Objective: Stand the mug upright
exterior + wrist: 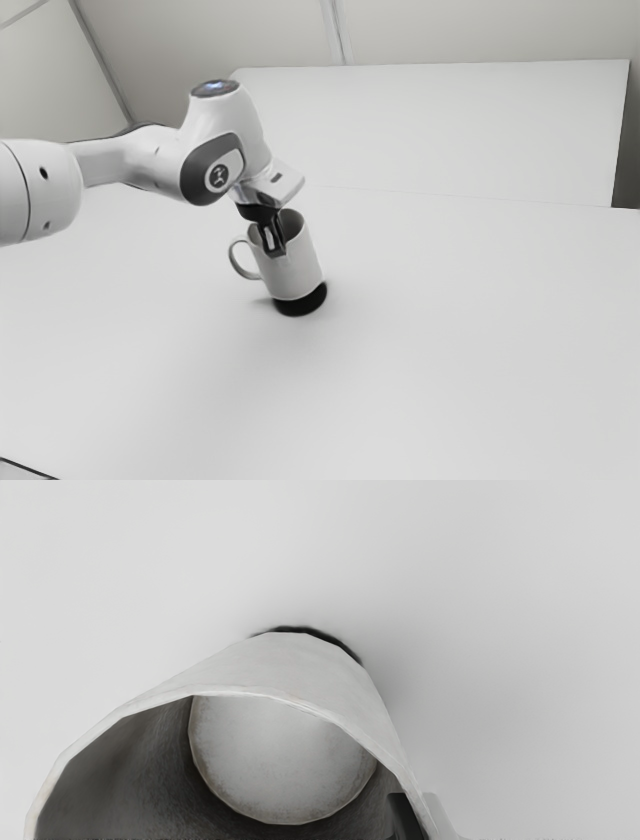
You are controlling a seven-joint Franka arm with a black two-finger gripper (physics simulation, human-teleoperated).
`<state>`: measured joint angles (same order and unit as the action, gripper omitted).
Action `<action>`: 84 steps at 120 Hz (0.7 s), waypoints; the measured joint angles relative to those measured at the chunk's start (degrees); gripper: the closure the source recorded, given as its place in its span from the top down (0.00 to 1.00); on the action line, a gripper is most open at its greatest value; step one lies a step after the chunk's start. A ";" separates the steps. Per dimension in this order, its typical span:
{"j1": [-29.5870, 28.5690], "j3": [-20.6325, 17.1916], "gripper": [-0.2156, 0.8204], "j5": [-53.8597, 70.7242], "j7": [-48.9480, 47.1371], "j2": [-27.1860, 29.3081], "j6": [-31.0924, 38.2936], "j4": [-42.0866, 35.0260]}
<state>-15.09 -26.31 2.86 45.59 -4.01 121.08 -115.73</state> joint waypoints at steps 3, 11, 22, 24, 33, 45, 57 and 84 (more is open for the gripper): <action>-0.02 -0.18 0.03 0.40 -0.50 0.44 0.25 -0.50; -0.06 -0.61 0.03 1.13 -1.84 1.53 0.78 -2.12; -0.19 -1.06 0.03 1.60 -3.58 3.82 1.33 -4.76; -0.17 -1.11 0.03 1.64 -3.87 4.22 1.43 -5.22; 0.08 -1.25 0.03 1.59 -5.14 5.49 1.95 -7.15; 0.65 -1.29 0.03 1.29 -6.62 5.89 3.23 -8.82; 0.91 -1.29 0.03 0.84 -7.90 5.71 4.53 -10.02; -0.07 -1.87 0.26 -0.28 -10.21 6.09 5.84 -11.70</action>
<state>-15.16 -28.18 2.58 35.38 2.08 126.93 -127.43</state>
